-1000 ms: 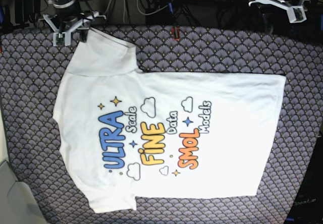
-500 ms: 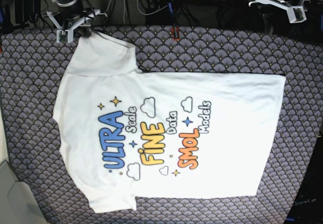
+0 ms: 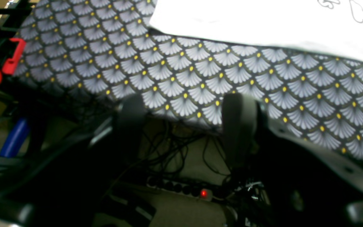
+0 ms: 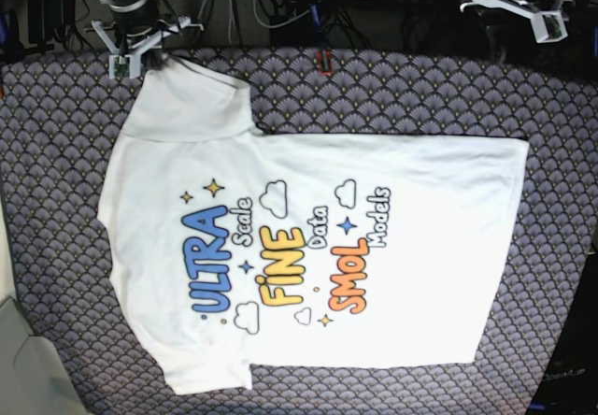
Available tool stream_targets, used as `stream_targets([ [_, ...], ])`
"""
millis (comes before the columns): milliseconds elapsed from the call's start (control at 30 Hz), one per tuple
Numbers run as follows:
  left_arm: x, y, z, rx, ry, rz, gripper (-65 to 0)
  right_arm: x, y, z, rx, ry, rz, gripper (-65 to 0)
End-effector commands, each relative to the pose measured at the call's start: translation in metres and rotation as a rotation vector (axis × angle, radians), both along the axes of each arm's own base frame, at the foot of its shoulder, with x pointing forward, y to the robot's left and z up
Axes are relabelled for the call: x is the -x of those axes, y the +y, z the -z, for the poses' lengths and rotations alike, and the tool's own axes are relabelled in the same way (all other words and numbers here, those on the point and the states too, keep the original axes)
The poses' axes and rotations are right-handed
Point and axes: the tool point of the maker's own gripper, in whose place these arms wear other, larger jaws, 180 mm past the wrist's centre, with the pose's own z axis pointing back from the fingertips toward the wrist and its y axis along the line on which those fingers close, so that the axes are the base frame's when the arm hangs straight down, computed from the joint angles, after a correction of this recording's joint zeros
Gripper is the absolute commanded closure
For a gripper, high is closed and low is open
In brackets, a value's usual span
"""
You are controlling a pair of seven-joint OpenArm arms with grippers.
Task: Fold the T-shirt properly
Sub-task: 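Lower the right gripper toward the shirt's sleeve-side edge, then lower the left gripper to the shirt's hem-side edge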
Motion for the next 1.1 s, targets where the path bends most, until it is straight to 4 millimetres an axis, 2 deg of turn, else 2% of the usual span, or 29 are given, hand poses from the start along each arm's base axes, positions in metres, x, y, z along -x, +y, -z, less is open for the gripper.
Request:
stream_targets([
  [0,-0.007,0.002,-0.009,-0.016,-0.041,0.005,-38.5,0.006,-0.004,0.002,0.015,0.028,0.001,0.0],
  [267,-0.037,0.01,-0.006,-0.014,-0.106,-0.021,-38.8,0.003,-0.005,-0.002,0.019,0.013,-0.004,0.0],
  [400,-0.054,0.012,-0.009,-0.014,-0.148,-0.029,-38.8,-0.006,-0.003,-0.014,0.02,-0.027,-0.01,0.0],
  [533,-0.062,0.012,-0.013,-0.015,-0.171,-0.028,-38.8,-0.014,-0.003,-0.026,0.024,-0.064,-0.012,0.0],
  [700,-0.068,0.014,-0.017,-0.018,-0.189,-0.03,-38.8,-0.017,-0.003,-0.031,0.027,-0.079,-0.016,0.0],
  [767,-0.065,0.025,-0.014,-0.033,-0.181,-0.057,-38.8,-0.017,-0.002,-0.031,0.026,-0.078,-0.017,0.0],
  [833,-0.072,0.036,-0.014,-0.044,-0.196,-0.085,-38.8,-0.017,-0.002,-0.031,0.025,-0.078,-0.018,0.0],
  [933,-0.074,0.053,-0.003,-0.054,-0.184,-0.128,-38.8,-0.017,-0.001,-0.031,0.024,-0.078,-0.02,0.0],
  [1067,-0.083,0.066,0.007,-0.054,-0.181,-0.16,-38.9,-0.017,-0.001,-0.031,0.025,-0.078,-0.02,0.0],
])
